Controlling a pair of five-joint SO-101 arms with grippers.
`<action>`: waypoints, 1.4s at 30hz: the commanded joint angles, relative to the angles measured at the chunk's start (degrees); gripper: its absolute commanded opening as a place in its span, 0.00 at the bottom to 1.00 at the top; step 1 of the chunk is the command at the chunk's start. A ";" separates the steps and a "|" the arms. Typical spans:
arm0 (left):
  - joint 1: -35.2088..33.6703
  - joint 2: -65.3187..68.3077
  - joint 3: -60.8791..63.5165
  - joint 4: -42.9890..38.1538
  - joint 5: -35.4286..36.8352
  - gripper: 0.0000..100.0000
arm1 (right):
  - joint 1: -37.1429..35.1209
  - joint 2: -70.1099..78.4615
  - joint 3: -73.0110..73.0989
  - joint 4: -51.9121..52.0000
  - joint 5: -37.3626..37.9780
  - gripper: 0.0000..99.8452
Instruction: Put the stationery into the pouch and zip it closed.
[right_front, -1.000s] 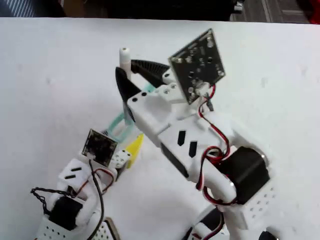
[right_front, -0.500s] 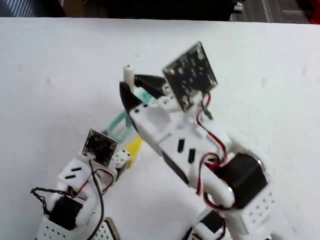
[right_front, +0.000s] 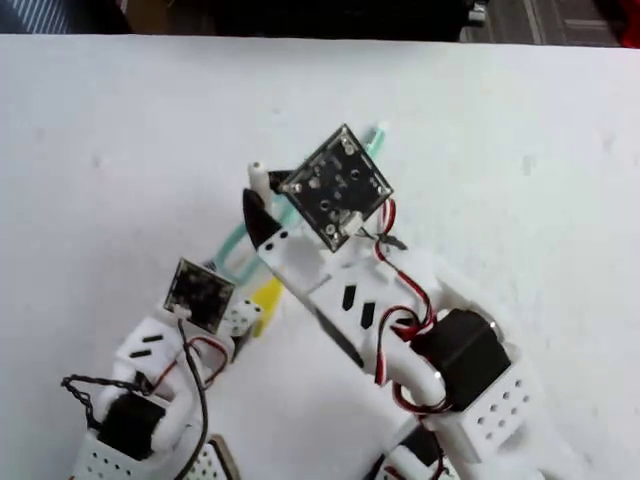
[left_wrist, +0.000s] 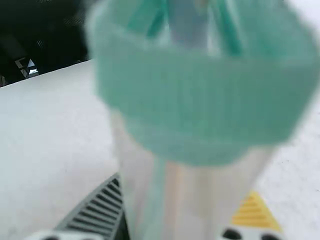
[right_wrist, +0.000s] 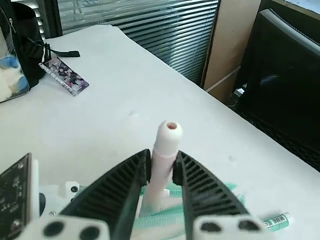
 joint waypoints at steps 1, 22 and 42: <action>0.66 0.48 -1.49 0.18 -0.44 0.22 | -0.04 -1.10 -0.70 0.13 0.79 0.21; -9.01 0.48 0.35 -7.56 -0.44 0.09 | 24.31 9.98 -2.29 -4.18 0.70 0.19; -15.34 0.48 0.53 -8.62 6.42 0.06 | 20.26 64.48 -25.05 -2.86 -6.59 0.11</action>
